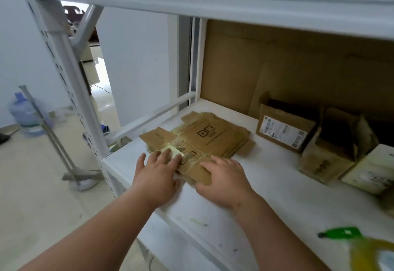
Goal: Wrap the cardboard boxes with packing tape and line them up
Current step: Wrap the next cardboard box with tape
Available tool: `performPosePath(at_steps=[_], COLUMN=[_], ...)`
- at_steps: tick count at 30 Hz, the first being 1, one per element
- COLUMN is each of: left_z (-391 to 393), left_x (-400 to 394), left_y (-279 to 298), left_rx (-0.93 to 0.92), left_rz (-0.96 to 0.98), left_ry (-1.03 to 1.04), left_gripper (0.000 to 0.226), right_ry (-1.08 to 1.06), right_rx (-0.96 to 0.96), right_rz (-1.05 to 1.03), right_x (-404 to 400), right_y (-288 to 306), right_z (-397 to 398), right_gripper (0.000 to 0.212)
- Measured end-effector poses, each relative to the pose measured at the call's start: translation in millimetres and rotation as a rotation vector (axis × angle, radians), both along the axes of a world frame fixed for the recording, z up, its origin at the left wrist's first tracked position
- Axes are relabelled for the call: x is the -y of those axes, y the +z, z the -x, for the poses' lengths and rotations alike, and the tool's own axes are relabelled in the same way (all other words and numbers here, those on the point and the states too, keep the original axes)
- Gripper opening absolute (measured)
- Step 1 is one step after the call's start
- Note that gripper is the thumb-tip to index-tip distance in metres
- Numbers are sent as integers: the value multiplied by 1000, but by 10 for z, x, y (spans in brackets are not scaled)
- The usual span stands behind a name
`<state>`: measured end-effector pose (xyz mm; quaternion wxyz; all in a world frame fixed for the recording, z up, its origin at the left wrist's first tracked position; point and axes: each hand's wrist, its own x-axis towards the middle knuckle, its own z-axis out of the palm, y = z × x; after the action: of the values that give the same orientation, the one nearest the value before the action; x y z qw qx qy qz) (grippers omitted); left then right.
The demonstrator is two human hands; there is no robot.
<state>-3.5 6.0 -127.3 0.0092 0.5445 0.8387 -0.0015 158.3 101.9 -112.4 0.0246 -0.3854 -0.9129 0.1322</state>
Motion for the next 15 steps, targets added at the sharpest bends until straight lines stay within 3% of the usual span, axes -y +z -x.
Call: performPosePath(at_steps=[6,10,15], left_z=[102,171,208], left_x=[-105,-123,-13], left_y=[222,413,500], left_rx=[42,92,459], left_rz=[-253,-366,-644], left_ry=[-134,-131,-98], left_gripper=[49,44,37], right_ry=[-107,-288,-518], right_rx=[-307,-580,-837], right_rz=[-8,-43,-63], right_x=[195,421,666], right_y=[264,402,239], right_z=[-50,-33,-183], right_gripper=[52,69,81])
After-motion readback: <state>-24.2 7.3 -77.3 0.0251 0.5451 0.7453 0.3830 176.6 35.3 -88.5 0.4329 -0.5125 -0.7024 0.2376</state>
